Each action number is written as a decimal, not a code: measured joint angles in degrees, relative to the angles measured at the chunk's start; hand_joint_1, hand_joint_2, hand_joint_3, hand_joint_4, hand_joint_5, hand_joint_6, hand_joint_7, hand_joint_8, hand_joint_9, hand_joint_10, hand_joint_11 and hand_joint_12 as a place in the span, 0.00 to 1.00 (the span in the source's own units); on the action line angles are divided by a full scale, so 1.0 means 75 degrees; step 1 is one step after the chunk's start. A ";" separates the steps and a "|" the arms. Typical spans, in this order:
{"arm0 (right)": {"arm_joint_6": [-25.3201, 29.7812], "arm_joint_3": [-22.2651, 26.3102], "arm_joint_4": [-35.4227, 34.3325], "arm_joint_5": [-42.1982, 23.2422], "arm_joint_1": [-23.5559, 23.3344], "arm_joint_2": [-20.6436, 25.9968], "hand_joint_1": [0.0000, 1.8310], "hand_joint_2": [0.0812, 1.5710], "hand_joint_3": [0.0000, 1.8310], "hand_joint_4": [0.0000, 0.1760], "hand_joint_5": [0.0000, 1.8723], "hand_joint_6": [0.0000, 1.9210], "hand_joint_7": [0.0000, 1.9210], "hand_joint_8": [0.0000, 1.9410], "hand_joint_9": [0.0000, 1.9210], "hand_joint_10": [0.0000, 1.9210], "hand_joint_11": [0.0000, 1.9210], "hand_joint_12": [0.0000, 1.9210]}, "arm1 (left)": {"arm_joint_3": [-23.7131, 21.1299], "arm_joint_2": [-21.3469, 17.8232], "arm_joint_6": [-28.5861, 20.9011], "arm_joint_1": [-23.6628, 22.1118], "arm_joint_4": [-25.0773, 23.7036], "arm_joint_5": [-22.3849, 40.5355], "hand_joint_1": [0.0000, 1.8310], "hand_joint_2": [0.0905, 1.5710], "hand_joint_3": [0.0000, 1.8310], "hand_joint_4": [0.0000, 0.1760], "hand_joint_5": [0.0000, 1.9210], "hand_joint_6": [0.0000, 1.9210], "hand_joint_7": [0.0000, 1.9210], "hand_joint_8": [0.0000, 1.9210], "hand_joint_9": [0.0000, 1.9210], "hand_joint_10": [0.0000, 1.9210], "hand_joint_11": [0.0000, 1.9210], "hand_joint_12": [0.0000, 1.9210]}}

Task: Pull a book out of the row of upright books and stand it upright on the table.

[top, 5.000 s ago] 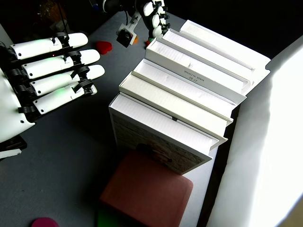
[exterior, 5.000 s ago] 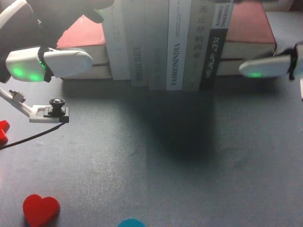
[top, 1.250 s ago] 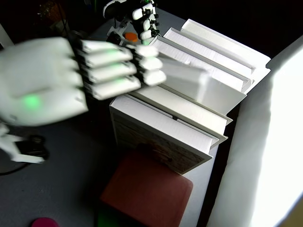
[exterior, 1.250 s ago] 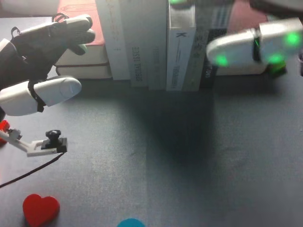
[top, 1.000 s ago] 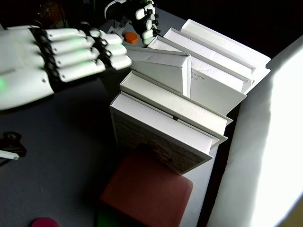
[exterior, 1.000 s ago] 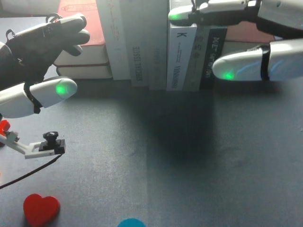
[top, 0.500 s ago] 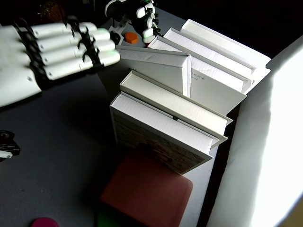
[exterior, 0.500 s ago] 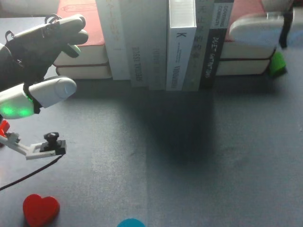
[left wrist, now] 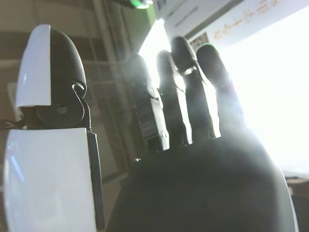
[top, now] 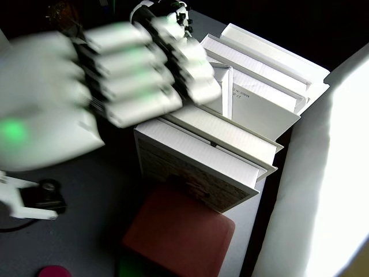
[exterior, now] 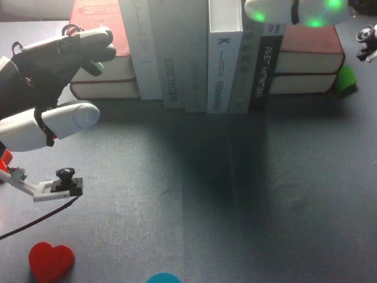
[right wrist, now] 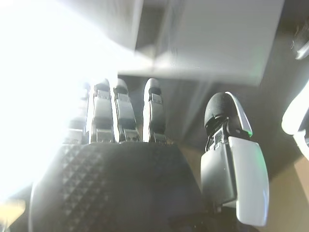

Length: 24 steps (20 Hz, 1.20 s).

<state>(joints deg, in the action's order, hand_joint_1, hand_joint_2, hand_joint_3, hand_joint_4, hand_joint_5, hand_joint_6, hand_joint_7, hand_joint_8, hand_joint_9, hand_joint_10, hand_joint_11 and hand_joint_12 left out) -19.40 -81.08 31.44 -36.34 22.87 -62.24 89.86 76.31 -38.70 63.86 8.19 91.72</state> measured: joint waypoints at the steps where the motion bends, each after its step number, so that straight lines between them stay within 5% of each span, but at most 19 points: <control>1: 0.0006 -0.0050 -0.0090 0.0023 0.0032 -0.0020 0.12 0.79 0.00 0.68 0.13 0.01 0.00 0.00 0.00 0.00 0.00 0.00 | 0.0000 0.0000 -0.0003 0.0000 0.0003 0.0003 0.67 0.56 0.00 0.00 0.39 0.00 0.29 0.00 0.18 0.37 0.00 0.91; 2: 0.0006 -0.0067 -0.0163 0.0050 0.0076 -0.0023 0.13 0.75 0.00 0.88 0.12 0.01 0.00 0.00 0.00 0.00 0.00 0.00 | 0.0000 0.0000 0.0000 0.0000 0.0012 0.0003 0.67 0.56 0.00 0.00 0.39 0.00 0.29 0.00 0.18 0.37 0.00 0.90; 4: 0.0006 -0.0029 -0.0254 -0.0006 0.0181 -0.0020 0.21 0.75 0.00 0.99 0.12 0.00 0.00 0.00 0.00 0.00 0.00 0.00 | 0.0000 0.0000 -0.0003 0.0000 0.0000 0.0009 0.67 0.56 0.00 0.00 0.39 0.00 0.28 0.00 0.17 0.37 0.00 0.89; 6: 0.0009 0.0242 -0.0364 -0.0026 0.0361 0.0050 0.16 0.73 0.00 1.00 0.12 0.00 0.00 0.00 0.00 0.00 0.00 0.00 | -0.0003 0.0000 -0.0003 0.0000 -0.0006 0.0003 0.67 0.57 0.00 0.00 0.38 0.00 0.27 0.00 0.15 0.41 0.00 0.90; 7: 0.0000 0.0367 -0.0373 -0.0082 0.0423 0.0134 0.03 0.66 0.00 1.00 0.11 0.00 0.00 0.00 0.00 0.00 0.00 0.00 | -0.0003 0.0000 -0.0003 0.0000 -0.0006 0.0006 0.67 0.57 0.00 0.00 0.39 0.00 0.27 0.00 0.15 0.41 0.00 0.90; 9: 0.0009 0.0632 -0.0318 -0.0297 0.0609 0.0364 0.00 0.58 0.00 1.00 0.08 0.00 0.00 0.00 0.00 0.00 0.00 0.00 | -0.0006 0.0000 -0.0003 0.0000 0.0032 0.0003 0.66 0.57 0.00 0.00 0.39 0.00 0.27 0.00 0.16 0.40 0.00 0.91; 15: 0.0000 0.1335 -0.0248 -0.0860 0.1128 0.0790 0.00 0.73 0.01 0.98 0.09 0.00 0.00 0.00 0.00 0.00 0.00 0.00 | -0.0055 0.0000 -0.0003 0.0000 0.0023 0.0015 0.65 0.58 0.00 0.00 0.38 0.00 0.27 0.00 0.15 0.39 0.00 0.90; 17: -0.0012 0.1478 -0.0239 -0.1023 0.1262 0.0909 0.00 0.74 0.01 0.83 0.10 0.01 0.00 0.00 0.00 0.00 0.00 0.00 | -0.0058 0.0003 -0.0003 0.0003 0.0061 0.0026 0.66 0.57 0.00 0.00 0.39 0.01 0.28 0.00 0.15 0.40 0.00 0.89; 19: -0.0020 0.1580 -0.0216 -0.1125 0.1332 0.1008 0.01 0.74 0.01 0.92 0.10 0.01 0.00 0.00 0.00 0.00 0.00 0.00 | -0.0058 0.0003 -0.0003 0.0003 0.0090 0.0055 0.65 0.58 0.00 0.00 0.39 0.00 0.28 0.00 0.15 0.41 0.00 0.91; 20: -0.0032 0.1652 -0.0213 -0.1183 0.1367 0.1081 0.04 0.75 0.01 0.78 0.10 0.01 0.00 0.00 0.00 0.00 0.00 0.00 | -0.0058 0.0003 -0.0003 0.0003 0.0082 0.0058 0.65 0.58 0.00 0.00 0.40 0.01 0.29 0.01 0.16 0.41 0.00 0.91; 24: -0.0038 0.1865 -0.0169 -0.1326 0.1463 0.1291 0.04 0.73 0.00 0.72 0.09 0.00 0.00 0.00 0.00 0.00 0.00 0.00 | -0.0073 0.0003 -0.0003 0.0058 0.0096 0.0067 0.65 0.58 0.00 0.00 0.40 0.00 0.28 0.00 0.14 0.41 0.00 0.90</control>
<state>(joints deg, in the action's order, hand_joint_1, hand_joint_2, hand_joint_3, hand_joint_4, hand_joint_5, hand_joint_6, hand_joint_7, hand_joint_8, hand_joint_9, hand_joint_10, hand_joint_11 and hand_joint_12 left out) -19.68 -67.09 30.17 -46.28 33.85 -52.56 89.32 76.34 -38.72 64.29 8.91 92.23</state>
